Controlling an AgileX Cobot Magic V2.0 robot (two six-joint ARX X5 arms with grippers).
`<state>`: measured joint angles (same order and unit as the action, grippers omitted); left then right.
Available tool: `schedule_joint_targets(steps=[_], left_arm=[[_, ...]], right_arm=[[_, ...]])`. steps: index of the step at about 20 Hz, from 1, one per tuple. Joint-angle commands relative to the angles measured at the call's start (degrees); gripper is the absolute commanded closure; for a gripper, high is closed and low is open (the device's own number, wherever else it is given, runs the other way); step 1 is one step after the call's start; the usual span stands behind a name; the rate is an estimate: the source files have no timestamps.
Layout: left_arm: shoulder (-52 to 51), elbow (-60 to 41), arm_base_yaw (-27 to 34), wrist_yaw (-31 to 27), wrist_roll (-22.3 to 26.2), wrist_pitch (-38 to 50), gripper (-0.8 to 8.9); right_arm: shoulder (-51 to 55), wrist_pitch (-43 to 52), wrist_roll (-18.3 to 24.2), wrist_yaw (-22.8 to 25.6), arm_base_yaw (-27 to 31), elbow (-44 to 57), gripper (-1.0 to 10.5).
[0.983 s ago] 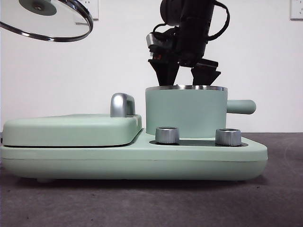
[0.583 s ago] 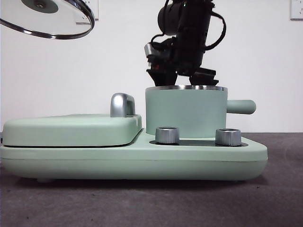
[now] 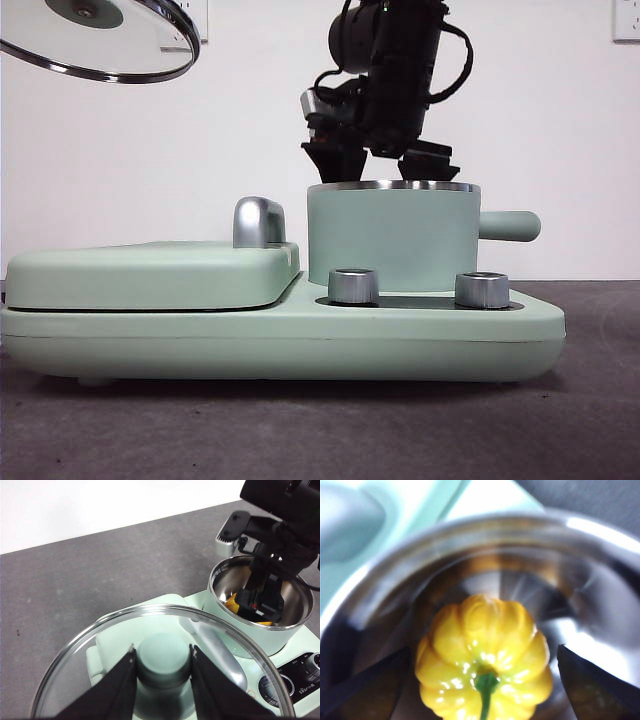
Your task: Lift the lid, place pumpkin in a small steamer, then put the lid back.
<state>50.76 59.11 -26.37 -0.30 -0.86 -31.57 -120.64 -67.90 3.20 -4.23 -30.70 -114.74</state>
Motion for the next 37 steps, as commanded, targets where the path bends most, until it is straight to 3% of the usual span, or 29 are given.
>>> schedule_joint_targets(steps=[1,12,20,26,32,37], left_arm=[[0.2,0.9,-0.2,-0.2,0.4,1.6,7.98],[0.2,0.9,-0.1,-0.2,1.7,1.6,7.98],[0.2,0.9,-0.2,0.1,1.7,1.6,7.98],[1.0,0.9,-0.3,1.5,1.7,4.7,7.98],[6.7,0.9,-2.2,6.9,3.7,9.9,7.98],[11.9,0.9,-4.5,9.2,6.1,15.0,7.98]], right_arm=[[0.3,-0.9,0.1,1.1,-0.5,-2.8,4.8],[15.8,5.2,-1.4,3.7,-0.2,0.5,5.3],[34.7,20.5,-2.5,4.1,-0.1,26.1,5.3],[53.1,31.9,-5.9,4.3,-0.3,48.7,5.6],[69.5,32.1,-9.7,4.3,-0.3,64.0,5.6],[75.4,29.7,-12.0,4.7,-0.3,67.6,5.6]])
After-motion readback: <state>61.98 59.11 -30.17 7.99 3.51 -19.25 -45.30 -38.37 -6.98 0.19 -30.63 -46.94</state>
